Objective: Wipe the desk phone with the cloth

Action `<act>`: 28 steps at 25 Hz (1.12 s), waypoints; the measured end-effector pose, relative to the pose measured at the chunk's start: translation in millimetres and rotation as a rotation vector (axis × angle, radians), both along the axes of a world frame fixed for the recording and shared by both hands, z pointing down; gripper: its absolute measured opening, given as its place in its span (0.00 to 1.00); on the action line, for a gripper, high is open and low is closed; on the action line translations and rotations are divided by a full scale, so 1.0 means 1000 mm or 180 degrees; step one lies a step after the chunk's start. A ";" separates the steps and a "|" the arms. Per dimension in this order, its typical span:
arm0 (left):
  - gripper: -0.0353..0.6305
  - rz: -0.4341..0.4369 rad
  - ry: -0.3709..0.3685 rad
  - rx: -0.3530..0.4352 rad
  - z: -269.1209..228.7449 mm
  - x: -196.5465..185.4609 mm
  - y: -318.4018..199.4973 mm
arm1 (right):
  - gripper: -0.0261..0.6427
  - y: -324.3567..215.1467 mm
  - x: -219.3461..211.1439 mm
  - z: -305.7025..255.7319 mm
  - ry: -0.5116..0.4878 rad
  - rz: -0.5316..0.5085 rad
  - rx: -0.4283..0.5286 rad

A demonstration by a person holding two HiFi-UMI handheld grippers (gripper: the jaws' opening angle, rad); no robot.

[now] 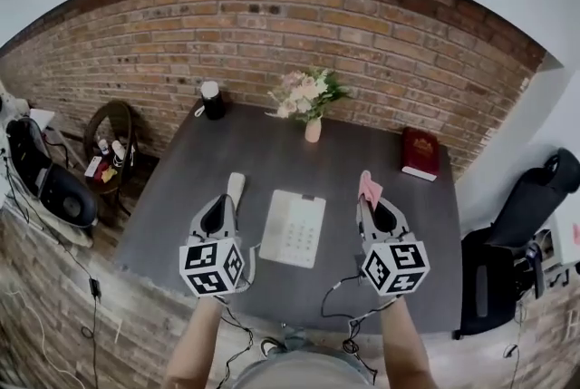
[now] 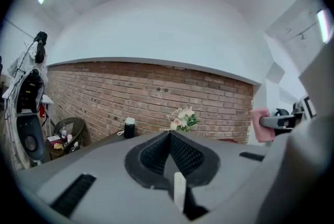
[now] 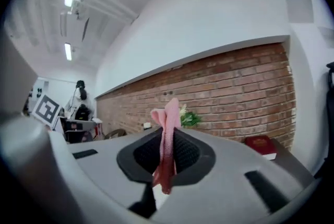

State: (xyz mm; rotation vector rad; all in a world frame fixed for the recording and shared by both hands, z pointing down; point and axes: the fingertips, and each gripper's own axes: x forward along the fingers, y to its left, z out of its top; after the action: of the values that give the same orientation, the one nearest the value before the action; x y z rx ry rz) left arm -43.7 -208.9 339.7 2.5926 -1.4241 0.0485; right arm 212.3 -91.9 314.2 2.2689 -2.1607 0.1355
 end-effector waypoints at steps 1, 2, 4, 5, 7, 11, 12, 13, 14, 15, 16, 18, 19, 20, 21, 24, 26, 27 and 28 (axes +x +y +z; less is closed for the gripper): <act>0.05 0.0015 0.0011 0.0024 -0.006 0.004 0.001 | 0.07 0.007 0.011 -0.005 -0.0049 0.0159 0.0075; 0.05 0.0030 0.0020 0.0041 -0.011 0.007 0.001 | 0.07 0.014 0.021 -0.010 -0.0072 0.0312 0.0146; 0.05 0.0056 0.0039 0.0063 -0.017 0.013 0.002 | 0.07 0.027 0.035 -0.017 -0.0056 0.0556 0.0270; 0.05 0.0064 0.0048 0.0068 -0.019 0.015 0.002 | 0.07 0.032 0.039 -0.018 -0.0036 0.0636 0.0313; 0.05 0.0076 0.0056 0.0077 -0.021 0.020 0.003 | 0.07 0.038 0.045 -0.019 -0.0028 0.0725 0.0351; 0.05 0.0081 0.0047 0.0066 -0.020 0.026 0.008 | 0.07 0.044 0.050 -0.015 0.0002 0.0754 0.0280; 0.05 0.0080 0.0047 0.0054 -0.018 0.026 0.009 | 0.07 0.045 0.051 -0.015 0.0044 0.0775 0.0246; 0.05 0.0078 0.0047 0.0043 -0.017 0.026 0.009 | 0.07 0.045 0.052 -0.014 0.0068 0.0803 0.0225; 0.05 0.0076 0.0046 0.0033 -0.016 0.027 0.010 | 0.07 0.046 0.053 -0.014 0.0064 0.0826 0.0220; 0.05 0.0075 0.0047 0.0022 -0.014 0.027 0.011 | 0.07 0.046 0.054 -0.014 0.0042 0.0840 0.0221; 0.05 0.0072 0.0048 0.0012 -0.013 0.027 0.011 | 0.07 0.046 0.054 -0.015 0.0022 0.0845 0.0220; 0.05 0.0067 0.0050 -0.0002 -0.012 0.027 0.013 | 0.07 0.047 0.054 -0.015 0.0014 0.0836 0.0217; 0.05 0.0065 0.0047 -0.0006 -0.011 0.027 0.014 | 0.07 0.047 0.053 -0.016 0.0016 0.0826 0.0217; 0.05 0.0063 0.0040 -0.0010 -0.009 0.027 0.015 | 0.07 0.047 0.052 -0.016 0.0016 0.0815 0.0218; 0.05 0.0060 0.0032 -0.0018 -0.007 0.026 0.015 | 0.06 0.047 0.051 -0.017 0.0014 0.0805 0.0222; 0.05 0.0055 0.0024 -0.0049 -0.004 0.025 0.012 | 0.06 0.045 0.048 -0.020 0.0025 0.0780 0.0250; 0.05 0.0060 0.0026 -0.0047 -0.005 0.026 0.011 | 0.06 0.043 0.048 -0.023 0.0054 0.0780 0.0255; 0.05 0.0062 0.0026 -0.0044 -0.005 0.027 0.011 | 0.06 0.043 0.048 -0.023 0.0063 0.0781 0.0251; 0.05 0.0063 0.0024 -0.0042 -0.005 0.027 0.011 | 0.06 0.043 0.048 -0.023 0.0066 0.0779 0.0246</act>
State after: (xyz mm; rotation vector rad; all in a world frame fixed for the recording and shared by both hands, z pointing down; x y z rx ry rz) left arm -16.7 -197.6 334.8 2.5935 -1.3910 0.0504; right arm 260.3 -49.0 291.2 2.5581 -1.9027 0.0291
